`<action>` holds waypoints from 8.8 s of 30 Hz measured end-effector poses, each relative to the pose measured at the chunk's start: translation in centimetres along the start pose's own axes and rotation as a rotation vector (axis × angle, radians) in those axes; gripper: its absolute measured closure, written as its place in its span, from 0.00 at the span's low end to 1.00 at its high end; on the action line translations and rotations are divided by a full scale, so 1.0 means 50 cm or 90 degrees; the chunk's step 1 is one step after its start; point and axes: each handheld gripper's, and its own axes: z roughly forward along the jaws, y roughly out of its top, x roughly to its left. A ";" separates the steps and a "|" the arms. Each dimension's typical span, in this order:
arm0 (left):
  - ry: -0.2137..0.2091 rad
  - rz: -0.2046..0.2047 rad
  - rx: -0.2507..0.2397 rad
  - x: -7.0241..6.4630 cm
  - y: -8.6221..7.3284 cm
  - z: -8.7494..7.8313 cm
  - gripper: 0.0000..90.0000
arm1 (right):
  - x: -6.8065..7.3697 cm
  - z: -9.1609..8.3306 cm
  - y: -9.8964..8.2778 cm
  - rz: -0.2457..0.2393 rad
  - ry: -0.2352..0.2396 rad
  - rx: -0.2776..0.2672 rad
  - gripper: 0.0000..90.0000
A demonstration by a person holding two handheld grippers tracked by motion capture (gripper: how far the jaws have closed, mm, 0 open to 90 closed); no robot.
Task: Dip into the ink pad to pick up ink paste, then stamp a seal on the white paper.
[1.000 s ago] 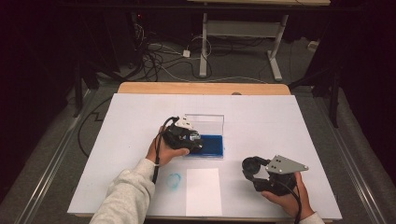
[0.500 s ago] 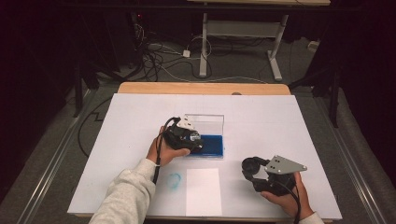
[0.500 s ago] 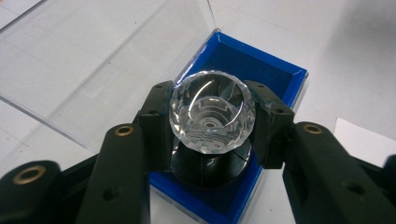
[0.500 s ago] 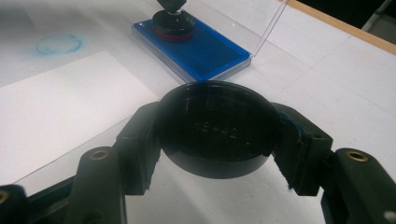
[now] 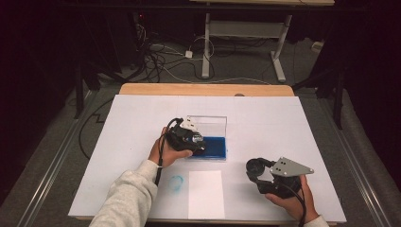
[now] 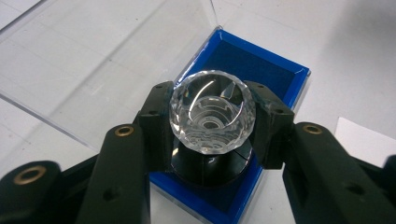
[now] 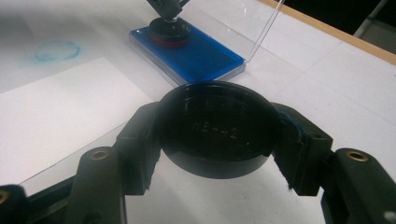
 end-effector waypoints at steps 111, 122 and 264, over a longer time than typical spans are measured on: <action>-0.037 0.071 0.062 -0.045 0.088 0.053 0.61 | 0.002 0.010 -0.004 0.005 0.038 0.017 0.42; -0.030 0.074 0.004 -0.054 0.084 -0.007 0.61 | 0.000 0.003 -0.004 0.005 0.039 0.009 0.42; -0.152 0.163 0.021 -0.234 -0.068 -0.085 0.61 | 0.011 0.004 0.000 -0.034 0.014 0.019 0.43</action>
